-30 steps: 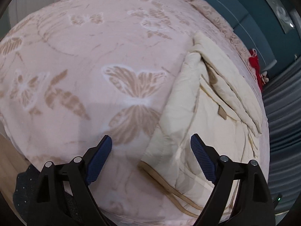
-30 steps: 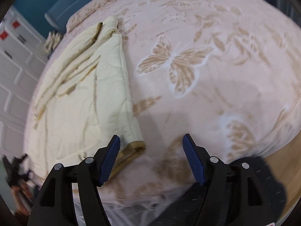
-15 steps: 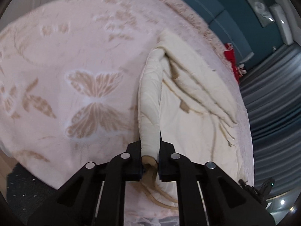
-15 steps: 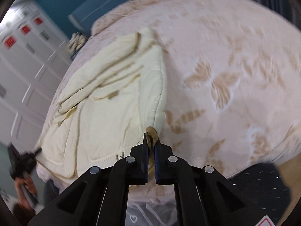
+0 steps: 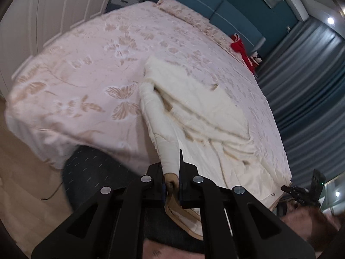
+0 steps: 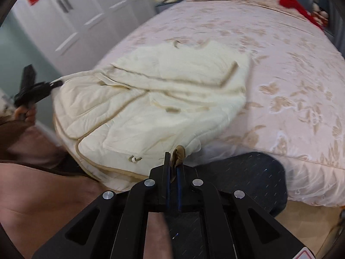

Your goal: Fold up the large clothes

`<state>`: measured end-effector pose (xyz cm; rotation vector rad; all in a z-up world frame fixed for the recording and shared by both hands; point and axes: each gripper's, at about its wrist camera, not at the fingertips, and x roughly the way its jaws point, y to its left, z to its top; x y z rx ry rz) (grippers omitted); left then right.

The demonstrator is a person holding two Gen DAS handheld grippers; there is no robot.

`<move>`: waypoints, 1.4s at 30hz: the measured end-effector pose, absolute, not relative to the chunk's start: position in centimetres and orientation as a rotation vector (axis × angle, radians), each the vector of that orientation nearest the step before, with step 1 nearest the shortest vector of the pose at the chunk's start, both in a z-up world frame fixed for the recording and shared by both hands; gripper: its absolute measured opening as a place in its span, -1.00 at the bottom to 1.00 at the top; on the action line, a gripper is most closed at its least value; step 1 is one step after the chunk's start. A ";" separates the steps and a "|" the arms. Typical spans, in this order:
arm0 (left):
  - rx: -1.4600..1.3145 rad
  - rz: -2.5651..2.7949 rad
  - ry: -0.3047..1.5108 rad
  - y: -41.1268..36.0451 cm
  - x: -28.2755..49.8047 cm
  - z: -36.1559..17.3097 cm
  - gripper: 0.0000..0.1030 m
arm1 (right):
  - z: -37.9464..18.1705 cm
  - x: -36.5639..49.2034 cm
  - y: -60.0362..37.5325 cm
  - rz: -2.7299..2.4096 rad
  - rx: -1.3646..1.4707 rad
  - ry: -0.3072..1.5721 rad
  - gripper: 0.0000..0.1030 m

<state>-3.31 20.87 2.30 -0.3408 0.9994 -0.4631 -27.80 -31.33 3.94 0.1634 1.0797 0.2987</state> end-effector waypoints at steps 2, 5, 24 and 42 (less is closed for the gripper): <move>-0.363 -0.457 0.967 21.7 -4.7 4.6 -0.89 | 6.2 -28.3 -31.5 0.302 0.173 1.009 -0.92; -0.409 -0.456 0.872 22.0 -5.5 7.7 -0.89 | 8.3 -26.8 -33.9 0.222 0.299 0.855 -0.92; -0.259 -0.179 0.838 14.3 14.6 -0.7 -0.86 | -3.1 -6.5 -41.3 -0.176 0.620 0.725 -0.92; -0.135 -0.092 0.953 10.1 22.5 -11.1 -0.80 | -12.0 -0.3 -42.2 -0.319 0.620 0.829 -0.93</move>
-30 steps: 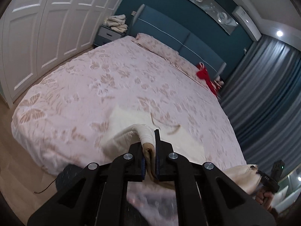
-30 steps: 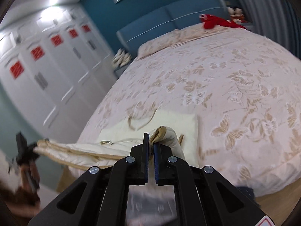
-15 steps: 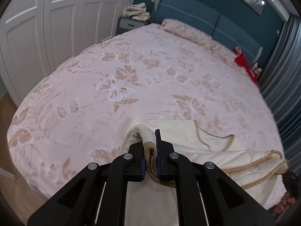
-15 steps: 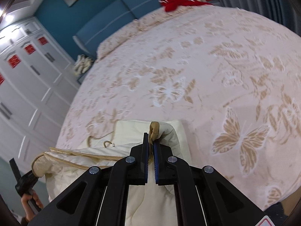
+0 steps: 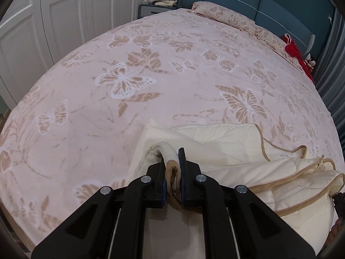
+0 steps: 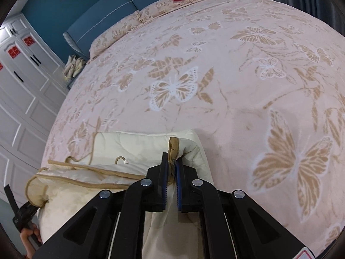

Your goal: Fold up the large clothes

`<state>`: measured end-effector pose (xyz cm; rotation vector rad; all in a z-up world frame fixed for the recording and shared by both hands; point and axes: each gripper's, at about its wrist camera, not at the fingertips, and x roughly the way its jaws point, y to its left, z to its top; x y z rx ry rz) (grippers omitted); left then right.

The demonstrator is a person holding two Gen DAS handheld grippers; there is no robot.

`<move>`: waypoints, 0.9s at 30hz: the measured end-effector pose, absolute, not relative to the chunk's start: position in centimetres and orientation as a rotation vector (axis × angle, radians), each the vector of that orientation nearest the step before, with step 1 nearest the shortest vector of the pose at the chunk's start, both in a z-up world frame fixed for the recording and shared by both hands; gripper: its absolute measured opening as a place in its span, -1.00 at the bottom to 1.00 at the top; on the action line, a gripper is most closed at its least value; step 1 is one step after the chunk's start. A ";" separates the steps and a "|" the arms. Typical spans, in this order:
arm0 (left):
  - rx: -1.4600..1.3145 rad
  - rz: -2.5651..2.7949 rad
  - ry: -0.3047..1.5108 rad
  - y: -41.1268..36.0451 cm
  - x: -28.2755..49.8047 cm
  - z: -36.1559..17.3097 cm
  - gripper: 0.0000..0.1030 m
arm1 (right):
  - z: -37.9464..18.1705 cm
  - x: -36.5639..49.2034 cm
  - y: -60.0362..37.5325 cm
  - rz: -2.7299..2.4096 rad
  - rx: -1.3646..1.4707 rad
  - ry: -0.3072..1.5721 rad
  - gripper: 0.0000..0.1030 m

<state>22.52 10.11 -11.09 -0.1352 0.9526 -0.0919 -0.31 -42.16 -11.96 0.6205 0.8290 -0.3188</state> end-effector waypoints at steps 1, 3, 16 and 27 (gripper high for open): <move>-0.136 -0.091 0.957 10.1 22.7 -11.4 -0.80 | -12.0 -0.3 -42.2 -0.318 0.625 0.826 -0.93; -0.154 -0.096 0.972 10.1 23.0 -11.9 -0.79 | -11.5 -0.6 -42.5 -0.306 0.655 0.800 -0.89; -0.254 -0.056 0.633 14.9 20.2 0.6 -0.08 | -0.3 -5.0 -38.9 -0.301 0.477 0.557 -0.58; 0.047 -0.399 0.820 -2.8 15.9 -5.0 -0.21 | -6.6 1.2 -27.2 -0.121 0.225 0.809 -0.68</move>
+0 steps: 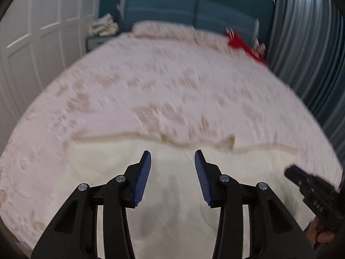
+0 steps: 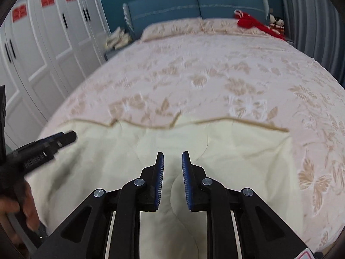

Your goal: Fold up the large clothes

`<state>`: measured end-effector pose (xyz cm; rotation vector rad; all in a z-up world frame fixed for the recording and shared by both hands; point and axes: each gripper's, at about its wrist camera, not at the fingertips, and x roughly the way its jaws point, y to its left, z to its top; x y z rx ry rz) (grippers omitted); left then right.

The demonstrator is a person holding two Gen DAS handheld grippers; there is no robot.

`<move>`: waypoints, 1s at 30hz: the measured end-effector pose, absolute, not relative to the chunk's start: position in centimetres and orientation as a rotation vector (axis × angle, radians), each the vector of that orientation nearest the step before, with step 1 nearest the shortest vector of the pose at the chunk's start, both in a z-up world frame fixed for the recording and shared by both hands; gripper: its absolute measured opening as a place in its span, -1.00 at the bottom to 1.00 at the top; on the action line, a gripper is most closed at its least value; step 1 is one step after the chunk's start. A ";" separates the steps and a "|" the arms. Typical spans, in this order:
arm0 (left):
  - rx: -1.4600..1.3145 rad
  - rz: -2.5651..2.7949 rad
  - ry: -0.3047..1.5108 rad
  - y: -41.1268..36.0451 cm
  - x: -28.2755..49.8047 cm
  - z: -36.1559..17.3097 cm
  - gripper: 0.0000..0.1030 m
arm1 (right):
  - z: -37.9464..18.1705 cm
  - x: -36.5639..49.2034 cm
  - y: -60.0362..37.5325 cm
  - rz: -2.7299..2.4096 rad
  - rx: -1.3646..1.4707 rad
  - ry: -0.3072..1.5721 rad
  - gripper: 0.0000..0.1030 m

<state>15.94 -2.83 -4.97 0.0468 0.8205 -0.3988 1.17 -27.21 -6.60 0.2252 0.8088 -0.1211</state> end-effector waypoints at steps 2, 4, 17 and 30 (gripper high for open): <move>0.093 -0.390 0.849 -3.9 15.4 -7.1 -0.21 | -8.0 1.8 -27.6 -0.144 0.223 0.839 -0.68; 0.104 -0.374 0.880 -4.3 15.6 -9.1 -0.21 | -9.3 2.6 -28.5 -0.163 0.231 0.861 -0.69; 0.064 -0.329 0.938 -4.4 20.0 -14.3 -0.21 | -14.1 6.8 -31.7 -0.176 0.342 0.924 -0.81; 0.056 -0.324 0.929 -5.1 21.7 -16.1 -0.21 | -14.7 8.8 -32.3 -0.173 0.383 0.959 -0.87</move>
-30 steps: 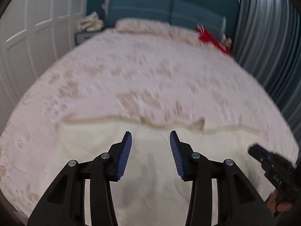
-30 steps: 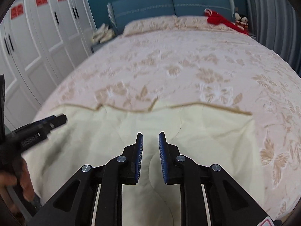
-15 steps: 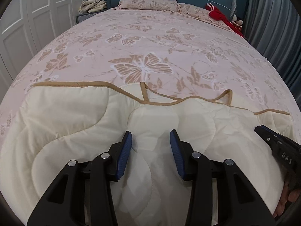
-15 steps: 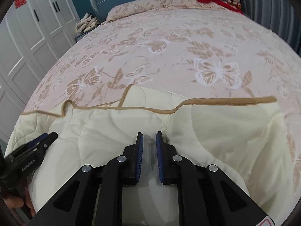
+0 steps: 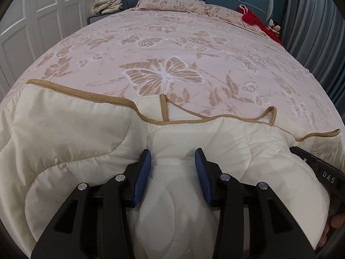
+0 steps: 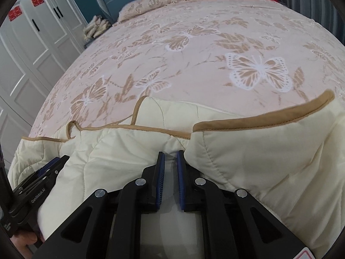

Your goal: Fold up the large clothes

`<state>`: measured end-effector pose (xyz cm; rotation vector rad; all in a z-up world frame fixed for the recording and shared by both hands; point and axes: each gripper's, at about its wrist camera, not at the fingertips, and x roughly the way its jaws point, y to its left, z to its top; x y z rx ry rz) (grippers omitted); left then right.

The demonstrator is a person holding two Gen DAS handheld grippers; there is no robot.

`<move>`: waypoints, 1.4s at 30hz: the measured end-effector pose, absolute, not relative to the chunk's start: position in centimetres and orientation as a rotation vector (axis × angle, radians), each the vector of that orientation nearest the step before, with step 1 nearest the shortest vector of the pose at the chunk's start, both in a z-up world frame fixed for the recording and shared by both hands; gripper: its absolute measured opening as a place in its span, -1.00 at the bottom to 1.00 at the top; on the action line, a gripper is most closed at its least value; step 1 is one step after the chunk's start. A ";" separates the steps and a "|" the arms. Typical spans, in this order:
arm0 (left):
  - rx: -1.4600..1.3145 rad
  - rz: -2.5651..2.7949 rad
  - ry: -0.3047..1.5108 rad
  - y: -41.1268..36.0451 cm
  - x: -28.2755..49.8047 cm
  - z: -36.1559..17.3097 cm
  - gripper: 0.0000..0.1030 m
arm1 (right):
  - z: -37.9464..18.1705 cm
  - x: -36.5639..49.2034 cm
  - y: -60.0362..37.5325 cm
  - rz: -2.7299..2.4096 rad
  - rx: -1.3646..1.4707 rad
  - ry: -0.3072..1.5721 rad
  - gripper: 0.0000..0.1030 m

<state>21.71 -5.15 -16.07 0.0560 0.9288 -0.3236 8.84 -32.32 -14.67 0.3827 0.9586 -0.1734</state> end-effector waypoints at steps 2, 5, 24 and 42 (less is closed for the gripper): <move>0.047 -0.337 0.947 -4.9 21.8 -15.3 -0.21 | -11.6 7.9 -31.1 -0.213 0.323 0.921 -0.84; -0.024 -0.312 0.916 -2.4 21.2 -11.2 -0.21 | -7.3 6.6 -27.5 -0.096 0.310 0.838 -0.79; 0.050 -0.193 0.938 1.7 23.8 -14.0 -0.11 | -14.8 11.0 -23.5 -0.110 0.303 0.995 -1.00; 0.040 -0.220 0.914 1.9 23.2 -13.8 -0.03 | -13.7 8.1 -17.5 -0.061 0.220 1.003 -0.96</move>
